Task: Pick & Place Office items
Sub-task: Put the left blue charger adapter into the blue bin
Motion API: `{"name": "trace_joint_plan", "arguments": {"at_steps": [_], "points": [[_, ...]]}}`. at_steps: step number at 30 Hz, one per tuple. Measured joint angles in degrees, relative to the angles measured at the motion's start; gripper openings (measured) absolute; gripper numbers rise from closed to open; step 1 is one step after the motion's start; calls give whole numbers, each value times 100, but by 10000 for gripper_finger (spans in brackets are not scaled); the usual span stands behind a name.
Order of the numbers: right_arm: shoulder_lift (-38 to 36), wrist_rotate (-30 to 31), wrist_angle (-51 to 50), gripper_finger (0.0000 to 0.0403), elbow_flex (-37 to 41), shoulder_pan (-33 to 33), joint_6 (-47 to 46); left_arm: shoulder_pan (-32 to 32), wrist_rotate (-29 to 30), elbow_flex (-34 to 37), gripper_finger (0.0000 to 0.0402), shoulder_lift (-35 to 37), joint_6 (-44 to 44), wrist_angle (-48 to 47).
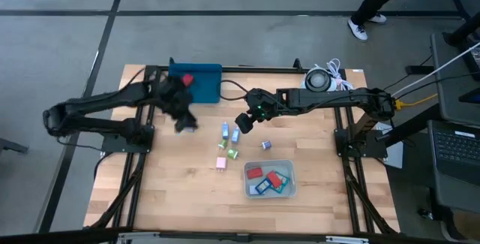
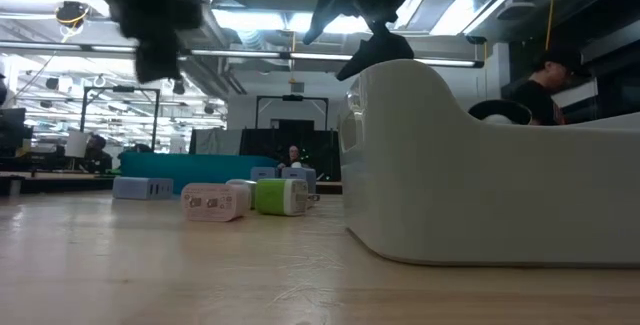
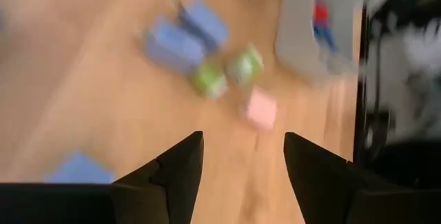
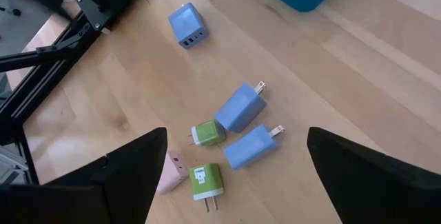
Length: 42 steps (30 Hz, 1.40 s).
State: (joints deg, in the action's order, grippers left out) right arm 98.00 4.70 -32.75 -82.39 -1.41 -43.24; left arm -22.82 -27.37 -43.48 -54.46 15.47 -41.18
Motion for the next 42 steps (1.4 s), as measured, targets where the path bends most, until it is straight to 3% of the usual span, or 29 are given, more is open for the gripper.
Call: {"name": "trace_joint_plan", "arguments": {"at_steps": [7, 11, 14, 19, 30, 35, 42], "points": [[0, 45, 0, 355, 0, 157, -142, 2181, 1593, 0, 196, 383, 127, -1916], [0, 93, 0, 355, 0, 251, -273, 2889, 2395, 0, 203, 313, -294, -2283], [0, 110, 0, 355, 0, 279, -299, 2704, 2600, -1, 226, 37, -733, -2097], [-19, 61, 10, 355, 0, 293, -402, 2093, 2402, -216, 278, -615, -1299, -2132], [-32, 28, 11, 355, 0, 380, -415, 1022, 2837, -462, 332, -2208, -4207, -1520], [-34, 83, 8, 355, 0, 508, -533, 536, 2781, -452, 332, -2815, -4546, -1220], [-60, 90, -166, 355, 0, 635, -601, 326, 2582, -444, 334, -3368, -4587, -805]]}}
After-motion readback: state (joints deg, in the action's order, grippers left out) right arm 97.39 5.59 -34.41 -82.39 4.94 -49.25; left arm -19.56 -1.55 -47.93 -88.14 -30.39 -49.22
